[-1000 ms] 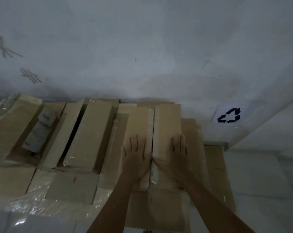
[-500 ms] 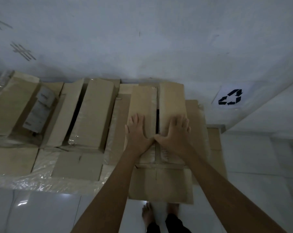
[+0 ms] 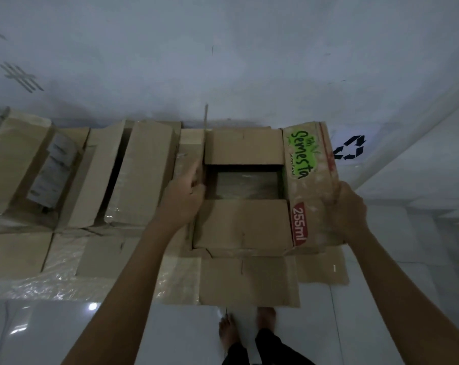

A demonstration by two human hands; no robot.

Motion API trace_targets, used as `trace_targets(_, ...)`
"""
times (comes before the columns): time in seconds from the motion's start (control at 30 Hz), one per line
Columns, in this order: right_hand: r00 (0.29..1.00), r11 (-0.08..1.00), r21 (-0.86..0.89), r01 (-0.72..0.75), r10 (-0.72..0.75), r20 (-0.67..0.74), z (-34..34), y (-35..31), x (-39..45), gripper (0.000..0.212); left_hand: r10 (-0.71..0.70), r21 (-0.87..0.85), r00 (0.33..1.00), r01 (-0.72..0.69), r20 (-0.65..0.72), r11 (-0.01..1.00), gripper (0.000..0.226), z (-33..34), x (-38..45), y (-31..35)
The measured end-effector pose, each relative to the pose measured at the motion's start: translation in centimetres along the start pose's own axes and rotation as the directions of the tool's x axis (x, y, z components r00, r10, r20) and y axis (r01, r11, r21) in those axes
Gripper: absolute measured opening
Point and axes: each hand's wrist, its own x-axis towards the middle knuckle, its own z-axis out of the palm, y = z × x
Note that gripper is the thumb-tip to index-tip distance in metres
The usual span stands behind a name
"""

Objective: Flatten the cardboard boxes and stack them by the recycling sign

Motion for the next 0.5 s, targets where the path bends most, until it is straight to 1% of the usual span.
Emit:
trace_targets(0.03, 0.999, 0.996, -0.076, 0.048, -0.048, 0.0, 0.8, 0.4, -0.1, 0.041, -0.005, 0.045, 0.999, 0.007, -0.046, 0.999, 0.048, -0.9, 0.0, -0.7)
trace_targets(0.07, 0.99, 0.983, -0.12, 0.14, -0.142, -0.006, 1.5, 0.4, -0.4, 0.044, -0.025, 0.108, 0.995, 0.036, -0.101, 0.994, 0.042, -1.7, 0.0, -1.8)
trace_targets(0.1, 0.966, 0.956, -0.139, 0.258, -0.26, -0.001, 2.1, 0.2, -0.5, 0.041, -0.057, 0.18, 0.985, 0.086, -0.161, 0.98, 0.038, -2.3, 0.1, -2.9)
trace_targets(0.13, 0.938, 0.931, -0.119, 0.345, -0.347, -0.001, 2.4, -0.5, -0.8, 0.031, -0.101, 0.252, 0.971, 0.155, -0.215, 0.955, 0.034, -2.7, 0.3, -4.1)
trace_targets(0.17, 0.927, 0.926, -0.046, 0.374, -0.373, 0.034, 2.4, -1.4, -1.0, 0.022, -0.148, 0.343, 0.955, 0.233, -0.257, 0.91, 0.031, -2.8, 0.5, -5.1)
trace_targets(0.2, 0.917, 0.918, -0.016, 0.396, -0.394, 0.06, 2.7, -1.9, -1.1, 0.019, -0.171, 0.461, 0.944, 0.289, -0.281, 0.839, 0.032, -2.6, 0.6, -6.0)
trace_targets(0.23, 0.905, 0.907, -0.038, 0.42, -0.416, 0.088, 2.9, -2.5, -1.2, 0.022, -0.163, 0.569, 0.945, 0.303, -0.284, 0.764, 0.04, -1.9, 0.5, -6.4)
trace_targets(0.27, 0.89, 0.894, -0.066, 0.444, -0.431, 0.148, 3.2, -2.9, -1.2, 0.028, -0.116, 0.639, 0.959, 0.261, -0.26, 0.724, 0.051, -1.0, 0.4, -6.7)
trace_targets(0.3, 0.882, 0.891, -0.074, 0.447, -0.426, 0.2, 3.6, -3.1, -1.0, 0.034, -0.049, 0.65, 0.98, 0.163, -0.191, 0.742, 0.058, 0.1, 0.3, -6.9)
trace_targets(0.33, 0.879, 0.898, -0.065, 0.434, -0.407, 0.249, 3.7, -3.5, -0.8, 0.038, 0.009, 0.601, 0.996, 0.048, -0.091, 0.798, 0.059, 1.2, 0.0, -6.7)
trace_targets(0.37, 0.872, 0.899, -0.081, 0.431, -0.392, 0.293, 4.0, -3.7, -0.6, 0.037, 0.036, 0.515, 0.999, -0.038, 0.013, 0.856, 0.058, 2.3, -0.3, -6.7)
trace_targets(0.4, 0.873, 0.895, -0.128, 0.427, -0.372, 0.315, 4.3, -3.8, -0.1, 0.033, 0.017, 0.439, 0.993, -0.067, 0.115, 0.896, 0.061, 3.4, -0.5, -6.8)
trace_targets(0.43, 0.879, 0.888, -0.173, 0.426, -0.361, 0.313, 4.7, -3.7, 0.5, 0.029, -0.03, 0.387, 0.979, -0.051, 0.201, 0.921, 0.069, 4.2, -0.8, -7.0)
trace_targets(0.47, 0.889, 0.884, -0.207, 0.42, -0.354, 0.292, 4.9, -3.8, 1.0, 0.029, -0.075, 0.357, 0.966, -0.019, 0.246, 0.934, 0.075, 4.8, -1.1, -7.3)
trace_targets(0.5, 0.902, 0.887, -0.222, 0.406, -0.349, 0.255, 5.1, -4.2, 1.6, 0.029, -0.094, 0.334, 0.964, 0.005, 0.25, 0.943, 0.079, 5.1, -1.2, -7.5)
